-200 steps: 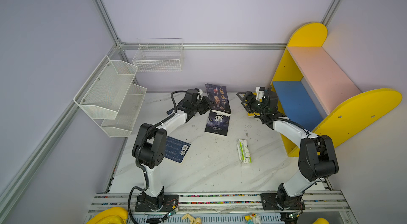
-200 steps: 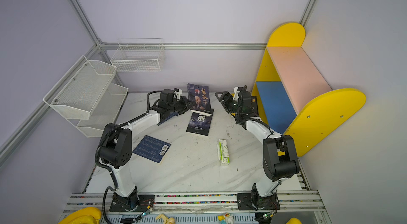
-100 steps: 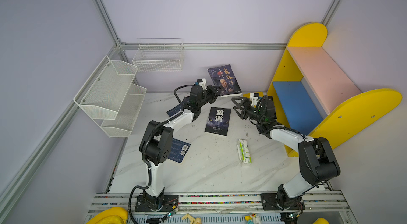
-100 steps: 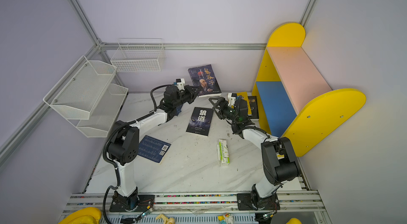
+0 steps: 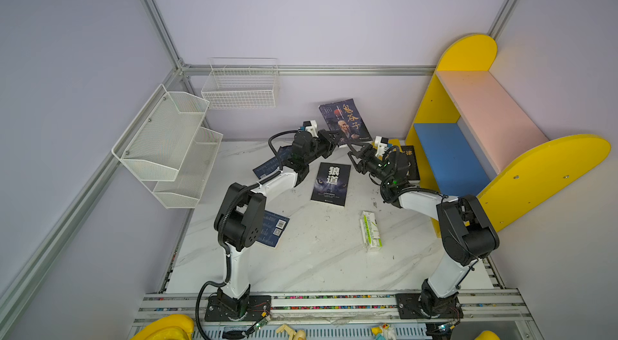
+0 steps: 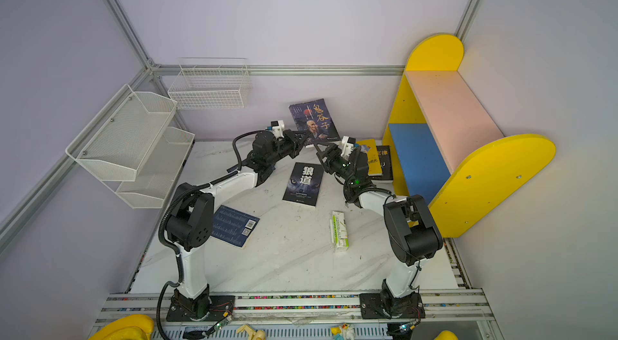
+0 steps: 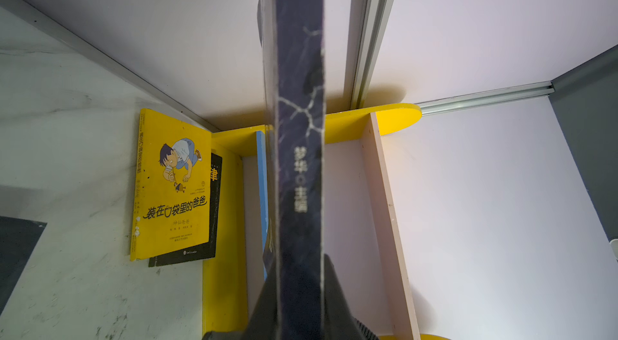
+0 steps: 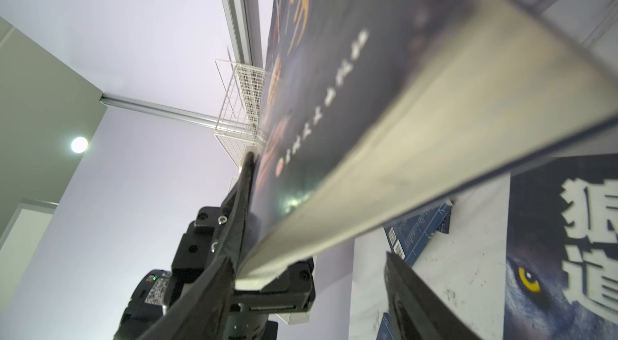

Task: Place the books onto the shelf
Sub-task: 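Carry the purple book to the blue shelf in the right gripper while the left withdraws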

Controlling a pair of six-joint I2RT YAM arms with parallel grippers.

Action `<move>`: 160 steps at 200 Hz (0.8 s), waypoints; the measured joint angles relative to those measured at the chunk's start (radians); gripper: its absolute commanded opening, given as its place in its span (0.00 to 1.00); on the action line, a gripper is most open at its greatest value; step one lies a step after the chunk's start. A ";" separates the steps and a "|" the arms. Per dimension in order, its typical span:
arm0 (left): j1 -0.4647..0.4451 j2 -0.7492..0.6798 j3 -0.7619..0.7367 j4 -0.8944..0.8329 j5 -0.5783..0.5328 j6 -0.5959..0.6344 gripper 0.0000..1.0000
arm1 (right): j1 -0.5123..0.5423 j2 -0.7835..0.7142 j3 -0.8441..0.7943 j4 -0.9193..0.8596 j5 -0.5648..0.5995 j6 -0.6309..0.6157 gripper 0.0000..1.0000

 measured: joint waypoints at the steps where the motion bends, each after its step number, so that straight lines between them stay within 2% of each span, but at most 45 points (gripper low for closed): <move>1: 0.000 0.000 0.000 0.000 0.000 0.000 0.00 | 0.000 0.000 0.000 0.002 0.002 0.000 0.66; 38: -0.006 0.000 0.000 0.004 -0.010 -0.001 0.00 | 0.009 0.021 0.026 0.072 0.051 0.038 0.63; 55: -0.010 0.000 0.000 0.005 -0.015 -0.002 0.00 | 0.024 0.043 0.047 0.082 0.064 0.045 0.54; 82: -0.013 0.000 0.000 0.006 -0.025 -0.003 0.00 | 0.059 0.070 0.060 0.078 0.087 0.061 0.48; 122: -0.013 0.008 0.000 0.000 -0.034 -0.010 0.01 | 0.076 0.074 0.060 0.094 0.123 0.083 0.29; 142: -0.014 0.013 0.000 0.002 -0.037 -0.016 0.05 | 0.077 0.075 0.063 0.099 0.138 0.089 0.20; 160: -0.014 0.017 0.000 0.005 -0.043 -0.018 0.16 | 0.077 0.080 0.069 0.099 0.148 0.104 0.12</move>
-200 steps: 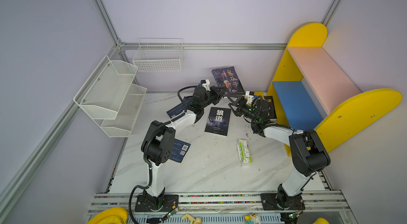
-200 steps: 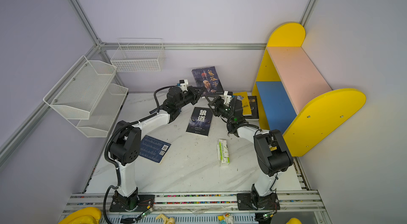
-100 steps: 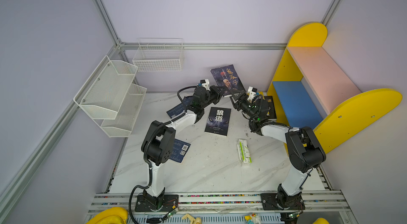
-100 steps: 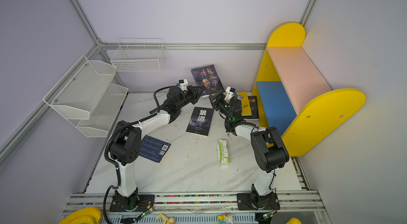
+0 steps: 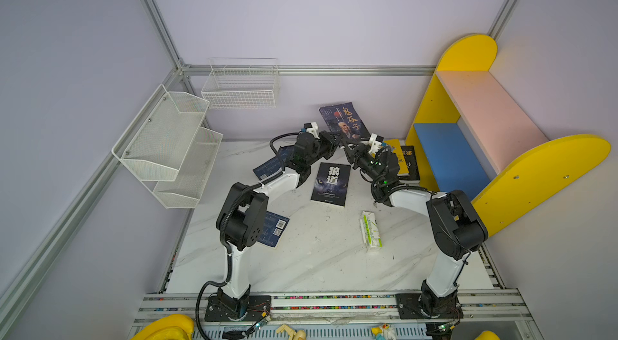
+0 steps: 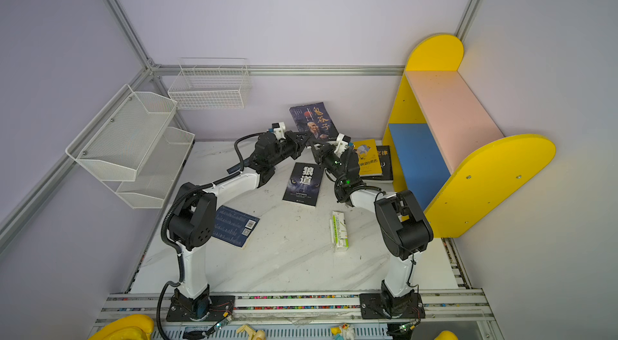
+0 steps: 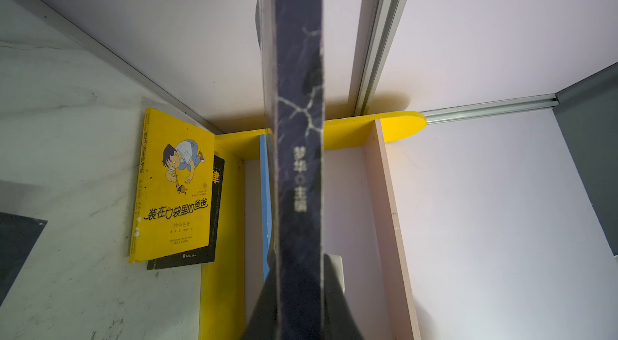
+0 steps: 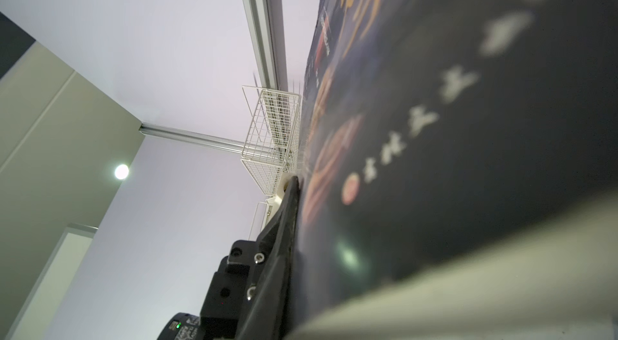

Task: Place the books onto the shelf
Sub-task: 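Carry the purple book to the blue shelf in the right gripper while the left withdraws, then lower the purple book onto the blue shelf with the right gripper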

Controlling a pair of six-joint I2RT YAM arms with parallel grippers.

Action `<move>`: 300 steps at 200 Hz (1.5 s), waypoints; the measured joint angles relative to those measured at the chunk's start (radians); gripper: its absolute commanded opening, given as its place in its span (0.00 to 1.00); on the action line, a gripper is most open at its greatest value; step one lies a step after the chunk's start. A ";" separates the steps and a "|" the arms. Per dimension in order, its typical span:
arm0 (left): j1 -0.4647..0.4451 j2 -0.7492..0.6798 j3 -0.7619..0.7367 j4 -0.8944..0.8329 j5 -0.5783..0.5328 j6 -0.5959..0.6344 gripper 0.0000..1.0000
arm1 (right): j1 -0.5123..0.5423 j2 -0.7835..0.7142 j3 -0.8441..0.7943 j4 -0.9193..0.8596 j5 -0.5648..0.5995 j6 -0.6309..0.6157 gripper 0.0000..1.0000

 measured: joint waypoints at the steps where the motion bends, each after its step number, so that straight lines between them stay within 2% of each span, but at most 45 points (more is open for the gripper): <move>1: 0.000 0.000 0.000 -0.001 0.000 0.001 0.17 | 0.000 0.000 0.000 -0.001 0.000 0.000 0.12; 52: 0.003 -0.011 0.000 -0.033 0.004 0.053 0.64 | -0.042 0.002 -0.006 -0.050 0.004 -0.006 0.01; 85: 0.031 -0.068 -0.016 -0.100 0.009 0.111 0.78 | -0.166 -0.073 -0.116 -0.122 0.010 -0.032 0.01; 134: 0.114 -0.221 -0.065 -0.240 0.015 0.255 0.84 | -0.378 -0.344 -0.177 -0.455 0.053 -0.230 0.02; 154: 0.124 -0.259 -0.068 -0.297 0.023 0.317 0.84 | -0.440 -0.427 -0.177 -0.492 0.050 -0.283 0.02; 174: 0.134 -0.276 -0.079 -0.318 0.042 0.354 0.84 | -0.493 -0.444 -0.180 -0.493 0.045 -0.324 0.02; 216: 0.170 -0.275 -0.088 -0.335 0.075 0.382 0.85 | -0.560 -0.319 -0.157 -0.523 0.045 -0.396 0.03; 258: 0.229 -0.283 -0.097 -0.372 0.089 0.433 0.86 | -0.597 -0.096 0.030 -0.575 0.014 -0.444 0.05; 300: 0.270 -0.366 -0.192 -0.409 0.076 0.464 0.87 | -0.627 -0.058 0.096 -0.600 0.024 -0.453 0.06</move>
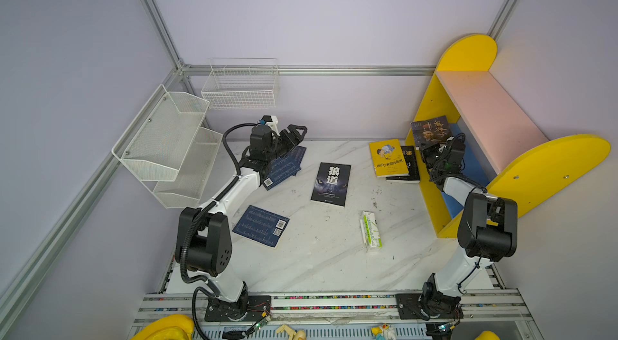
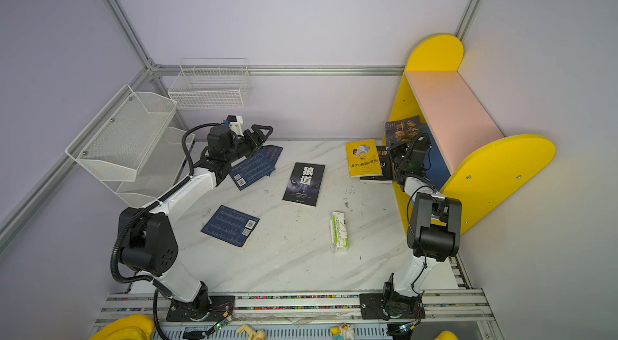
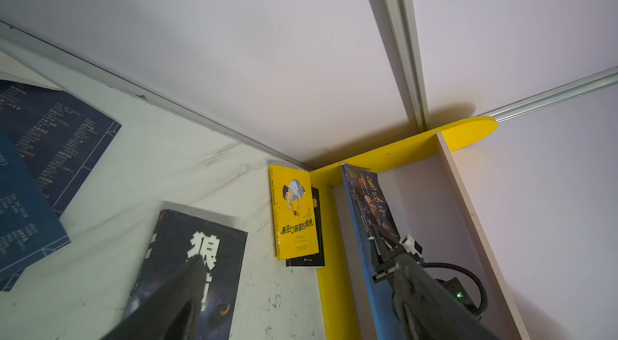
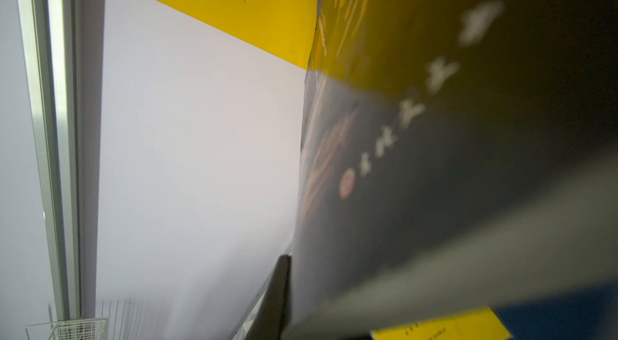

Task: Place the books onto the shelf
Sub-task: 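Lower the purple book onto the blue shelf with the right gripper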

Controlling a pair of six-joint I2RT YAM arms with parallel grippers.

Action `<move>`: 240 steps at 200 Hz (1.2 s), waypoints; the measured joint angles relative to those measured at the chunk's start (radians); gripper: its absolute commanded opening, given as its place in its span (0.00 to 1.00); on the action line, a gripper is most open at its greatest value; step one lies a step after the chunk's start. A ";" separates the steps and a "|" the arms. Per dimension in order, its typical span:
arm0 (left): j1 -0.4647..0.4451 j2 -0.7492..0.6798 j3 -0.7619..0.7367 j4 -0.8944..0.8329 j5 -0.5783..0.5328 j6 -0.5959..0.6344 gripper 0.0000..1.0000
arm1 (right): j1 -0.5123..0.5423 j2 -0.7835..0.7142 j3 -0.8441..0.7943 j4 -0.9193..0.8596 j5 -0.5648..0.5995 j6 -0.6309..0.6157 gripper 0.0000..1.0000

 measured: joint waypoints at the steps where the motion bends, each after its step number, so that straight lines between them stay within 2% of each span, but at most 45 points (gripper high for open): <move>1: 0.000 -0.002 -0.002 0.000 -0.001 0.000 0.87 | 0.000 0.000 0.000 0.000 0.001 0.000 0.06; 73: 0.019 -0.031 -0.042 -0.014 -0.004 0.000 0.87 | -0.087 0.049 0.092 -0.082 -0.035 -0.003 0.13; 116: 0.026 0.019 -0.042 -0.014 0.009 -0.002 0.87 | -0.097 0.052 0.116 -0.113 -0.076 -0.012 0.08; 172: 0.026 0.041 -0.042 0.026 0.030 -0.045 0.87 | -0.102 0.050 0.053 -0.034 -0.128 -0.019 0.07; 240: 0.026 0.060 -0.042 0.064 0.050 -0.081 0.87 | -0.103 0.040 0.040 -0.031 -0.186 -0.035 0.07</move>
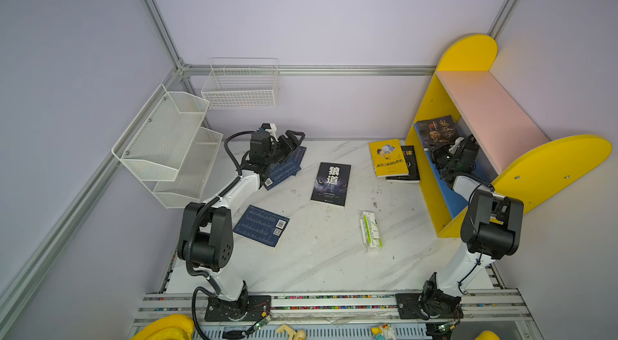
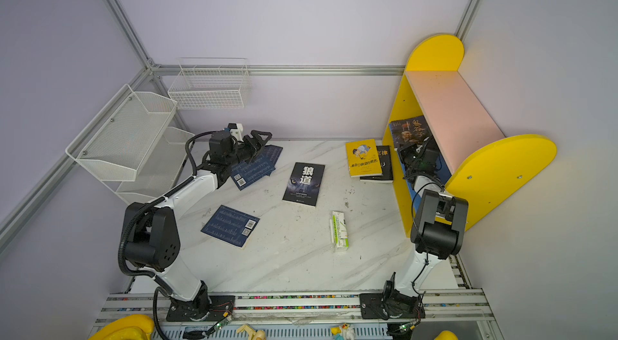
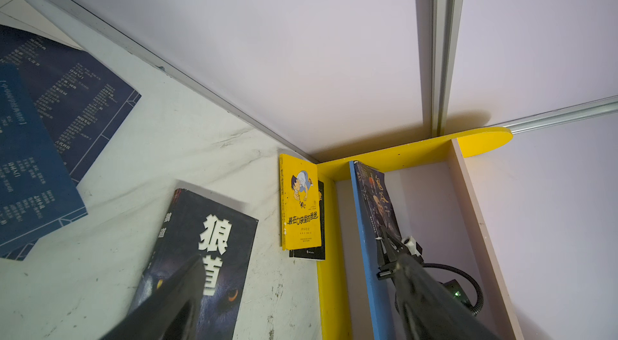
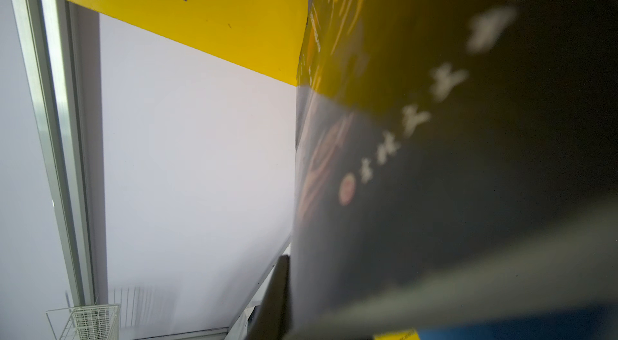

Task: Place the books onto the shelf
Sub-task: 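Lower the purple book onto the blue shelf with the right gripper, then release the purple book and bring both grippers to the black wolf book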

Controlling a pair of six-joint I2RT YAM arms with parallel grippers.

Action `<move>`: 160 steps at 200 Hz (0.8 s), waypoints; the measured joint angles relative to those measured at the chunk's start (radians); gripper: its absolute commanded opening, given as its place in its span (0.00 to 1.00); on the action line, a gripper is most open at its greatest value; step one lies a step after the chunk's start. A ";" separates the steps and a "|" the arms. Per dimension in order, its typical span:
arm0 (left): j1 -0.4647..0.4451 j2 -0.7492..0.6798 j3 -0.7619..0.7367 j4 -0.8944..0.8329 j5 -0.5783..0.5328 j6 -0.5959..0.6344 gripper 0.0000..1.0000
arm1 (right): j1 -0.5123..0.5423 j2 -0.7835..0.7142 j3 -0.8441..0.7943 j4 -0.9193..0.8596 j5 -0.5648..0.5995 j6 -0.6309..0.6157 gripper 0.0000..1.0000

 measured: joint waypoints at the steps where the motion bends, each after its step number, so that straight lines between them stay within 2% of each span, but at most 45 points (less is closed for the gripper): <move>1: 0.000 0.000 0.000 0.001 0.000 0.000 0.87 | 0.000 0.000 0.000 0.000 0.000 0.000 0.07; 26: 0.000 0.000 0.000 0.008 0.005 -0.014 0.87 | -0.009 0.001 0.001 0.000 -0.016 -0.004 0.08; 34: 0.000 0.000 0.000 0.008 0.006 -0.017 0.87 | -0.014 0.003 0.005 -0.002 -0.023 -0.004 0.11; 58: 0.000 -0.003 -0.013 0.012 0.009 -0.018 0.87 | -0.034 0.029 0.038 -0.010 -0.040 0.009 0.38; 68: 0.000 -0.007 -0.027 0.012 0.009 -0.018 0.87 | -0.041 0.038 0.044 -0.010 -0.034 0.024 0.43; 131: 0.000 -0.031 -0.077 0.010 0.005 -0.027 0.87 | -0.052 0.055 0.045 -0.021 -0.010 0.071 0.57; 160: 0.000 -0.031 -0.077 0.011 0.006 -0.035 0.87 | -0.052 0.033 0.044 -0.061 0.046 0.079 0.62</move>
